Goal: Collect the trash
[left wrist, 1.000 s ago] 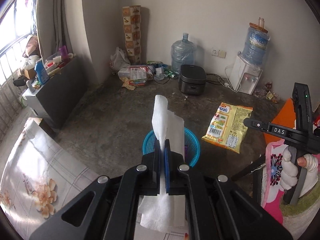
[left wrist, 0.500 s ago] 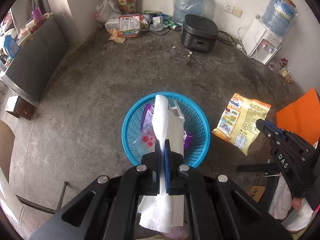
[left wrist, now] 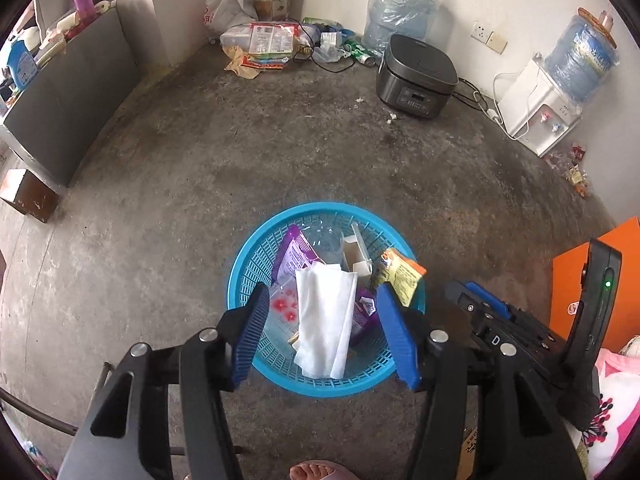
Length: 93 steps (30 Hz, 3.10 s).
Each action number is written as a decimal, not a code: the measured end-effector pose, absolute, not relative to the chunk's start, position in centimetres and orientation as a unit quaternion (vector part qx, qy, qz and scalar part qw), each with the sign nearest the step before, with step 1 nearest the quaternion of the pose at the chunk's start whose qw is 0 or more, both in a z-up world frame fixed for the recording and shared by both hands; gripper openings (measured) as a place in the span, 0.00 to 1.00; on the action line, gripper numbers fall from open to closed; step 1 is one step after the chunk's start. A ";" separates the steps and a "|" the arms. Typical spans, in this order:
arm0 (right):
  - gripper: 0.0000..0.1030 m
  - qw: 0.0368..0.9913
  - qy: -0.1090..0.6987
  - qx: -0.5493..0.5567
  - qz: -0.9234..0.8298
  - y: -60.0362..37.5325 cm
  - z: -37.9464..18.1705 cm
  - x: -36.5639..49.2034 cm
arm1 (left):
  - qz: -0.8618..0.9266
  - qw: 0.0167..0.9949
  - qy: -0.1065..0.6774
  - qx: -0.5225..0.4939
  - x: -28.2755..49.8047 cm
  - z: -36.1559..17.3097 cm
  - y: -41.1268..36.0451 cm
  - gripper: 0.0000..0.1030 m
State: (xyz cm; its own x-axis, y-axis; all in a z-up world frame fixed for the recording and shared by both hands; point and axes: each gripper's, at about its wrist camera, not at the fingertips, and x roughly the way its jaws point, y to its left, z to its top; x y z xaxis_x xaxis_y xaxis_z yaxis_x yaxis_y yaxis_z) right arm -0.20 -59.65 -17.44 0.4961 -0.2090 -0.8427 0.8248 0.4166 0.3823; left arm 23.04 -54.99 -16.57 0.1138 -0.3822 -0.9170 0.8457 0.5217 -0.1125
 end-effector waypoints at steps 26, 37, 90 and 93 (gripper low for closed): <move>0.93 0.952 0.172 0.153 -0.199 -37.1 7.1 -3.1 | -0.283 0.917 0.272 0.068 10.0 7.3 -23.2 0.95; 0.93 0.944 0.294 0.052 -0.139 -27.6 3.9 -3.0 | -0.134 0.919 0.365 0.061 4.4 -0.2 -9.9 0.95; 0.93 0.873 0.450 -0.029 -0.186 -24.5 -0.4 -3.2 | -0.120 0.880 0.452 0.081 5.1 -3.7 -9.1 0.95; 0.93 0.873 0.450 -0.028 -0.186 -24.6 -0.4 -3.3 | -0.120 0.880 0.452 0.082 5.1 -3.7 -9.1 0.95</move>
